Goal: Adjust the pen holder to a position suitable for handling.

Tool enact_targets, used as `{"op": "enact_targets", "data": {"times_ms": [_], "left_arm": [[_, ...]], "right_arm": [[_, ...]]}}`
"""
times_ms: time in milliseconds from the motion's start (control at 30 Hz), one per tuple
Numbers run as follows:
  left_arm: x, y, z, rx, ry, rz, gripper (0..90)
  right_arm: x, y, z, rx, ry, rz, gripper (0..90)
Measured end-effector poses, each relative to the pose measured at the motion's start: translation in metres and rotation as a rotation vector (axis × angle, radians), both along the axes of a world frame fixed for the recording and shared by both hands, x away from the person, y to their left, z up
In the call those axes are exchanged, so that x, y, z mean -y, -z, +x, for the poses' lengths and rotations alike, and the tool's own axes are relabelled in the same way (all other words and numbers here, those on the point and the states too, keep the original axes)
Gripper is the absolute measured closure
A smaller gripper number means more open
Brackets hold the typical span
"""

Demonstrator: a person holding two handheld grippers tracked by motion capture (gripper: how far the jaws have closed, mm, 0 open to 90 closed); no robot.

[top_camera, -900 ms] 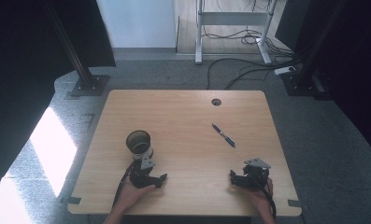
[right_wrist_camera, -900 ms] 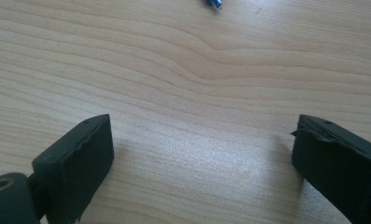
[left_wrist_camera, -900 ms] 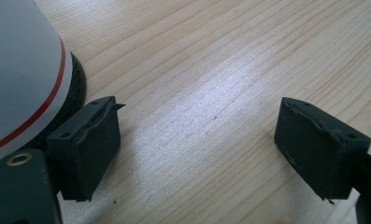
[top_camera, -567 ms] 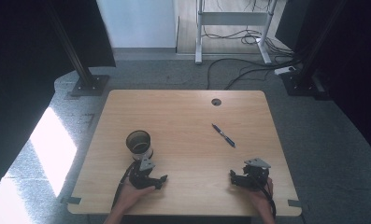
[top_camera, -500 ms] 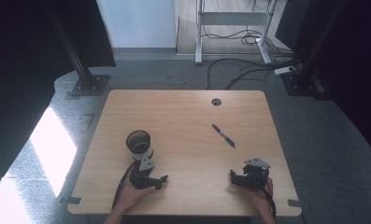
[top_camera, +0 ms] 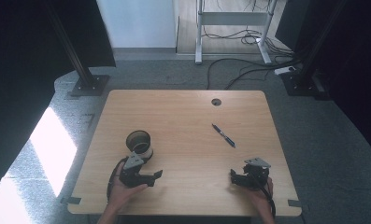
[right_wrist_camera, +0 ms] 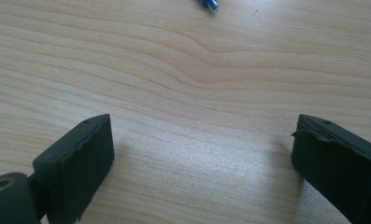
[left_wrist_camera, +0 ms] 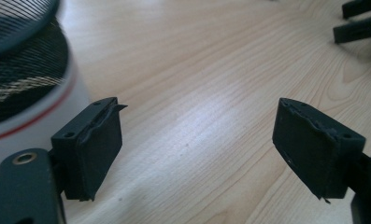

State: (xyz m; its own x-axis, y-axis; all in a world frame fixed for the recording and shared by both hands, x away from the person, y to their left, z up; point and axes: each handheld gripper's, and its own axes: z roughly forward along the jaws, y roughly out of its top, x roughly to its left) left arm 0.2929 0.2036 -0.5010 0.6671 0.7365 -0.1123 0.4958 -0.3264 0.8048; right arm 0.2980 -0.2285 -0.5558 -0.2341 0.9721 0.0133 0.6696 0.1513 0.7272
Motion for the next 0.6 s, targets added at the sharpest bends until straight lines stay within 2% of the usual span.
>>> {"op": "enact_targets", "data": {"times_ms": [233,600], "left_arm": [[-0.017,-0.014,-0.002,0.032,-0.043,-0.023,15.5],[-0.036,-0.018,0.001,0.04,-0.101,-0.037,14.7]], "right_arm": [[0.0,0.0,0.0,0.002,0.005,0.0,5.7],[0.001,0.0,0.001,0.003,0.009,0.0,6.0]]}}
